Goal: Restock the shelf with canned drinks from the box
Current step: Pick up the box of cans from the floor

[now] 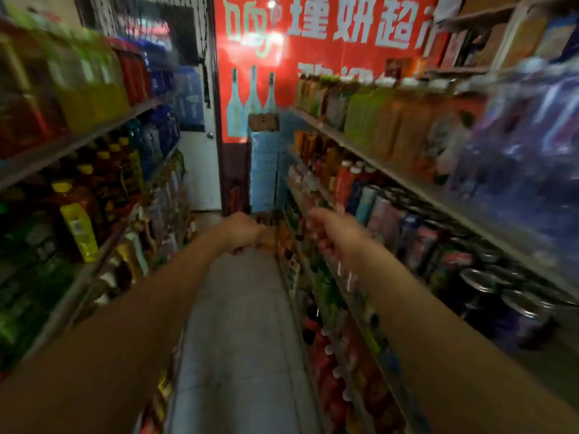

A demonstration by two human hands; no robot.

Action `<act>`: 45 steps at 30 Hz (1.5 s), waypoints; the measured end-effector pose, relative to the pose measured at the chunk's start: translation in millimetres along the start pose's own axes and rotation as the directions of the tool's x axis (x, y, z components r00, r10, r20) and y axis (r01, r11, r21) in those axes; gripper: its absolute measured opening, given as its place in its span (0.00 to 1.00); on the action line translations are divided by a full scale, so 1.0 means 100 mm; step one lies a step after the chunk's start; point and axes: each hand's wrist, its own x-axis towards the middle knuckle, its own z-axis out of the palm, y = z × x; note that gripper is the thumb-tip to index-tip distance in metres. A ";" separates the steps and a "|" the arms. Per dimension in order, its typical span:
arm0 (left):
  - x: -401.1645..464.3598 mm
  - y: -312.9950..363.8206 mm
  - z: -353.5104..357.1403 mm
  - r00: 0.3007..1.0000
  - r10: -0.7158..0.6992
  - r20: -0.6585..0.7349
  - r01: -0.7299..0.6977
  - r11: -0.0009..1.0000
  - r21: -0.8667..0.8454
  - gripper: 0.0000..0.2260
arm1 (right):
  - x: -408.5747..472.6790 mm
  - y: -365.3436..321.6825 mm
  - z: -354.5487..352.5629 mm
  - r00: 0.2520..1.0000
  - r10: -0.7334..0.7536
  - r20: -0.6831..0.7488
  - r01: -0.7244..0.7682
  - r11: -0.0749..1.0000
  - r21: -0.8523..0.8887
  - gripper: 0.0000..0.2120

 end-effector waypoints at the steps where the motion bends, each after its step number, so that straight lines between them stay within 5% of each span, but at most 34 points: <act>1: 0.15 -0.23 0.04 0.998 -0.055 0.013 0.055 0.998 -0.019 0.14 | 0.18 0.19 0.13 0.997 0.056 0.058 -0.052 0.997 -0.064 0.15; 5: 1.08 -1.36 0.09 0.925 -0.357 0.128 0.374 0.916 -0.147 0.18 | 1.21 0.95 0.81 0.906 0.409 0.110 -0.410 0.912 -0.015 0.14; 9: 1.93 -1.60 -0.10 0.880 -0.452 0.146 0.475 0.852 -0.222 0.09 | 1.99 1.06 1.14 0.845 0.521 0.124 -0.534 0.836 0.128 0.13; 13: 3.02 -1.53 -0.16 0.912 -0.368 0.182 0.401 0.895 -0.197 0.05 | 2.98 1.14 1.25 0.828 0.548 0.118 -0.560 0.808 0.181 0.07; 20: 5.21 -1.79 -0.19 0.912 -0.373 0.172 0.395 0.912 -0.114 0.05 | 5.31 1.27 1.62 0.806 0.568 0.163 -0.591 0.759 0.274 0.17; 33: 9.41 -2.53 -0.86 0.927 -0.333 0.174 0.333 0.942 0.028 0.07 | 9.40 0.83 2.84 0.679 0.713 0.173 -0.656 0.484 0.579 0.12; 39: 11.42 -3.11 -0.75 0.872 -0.346 0.345 0.261 0.927 0.271 0.18 | 11.07 1.22 3.25 0.568 0.815 0.111 -0.591 0.310 0.744 0.24; 45: 13.37 -3.31 -0.49 0.810 -0.305 0.501 0.094 0.911 0.402 0.23 | 12.77 1.65 3.46 0.519 0.845 0.129 -0.562 0.224 0.796 0.11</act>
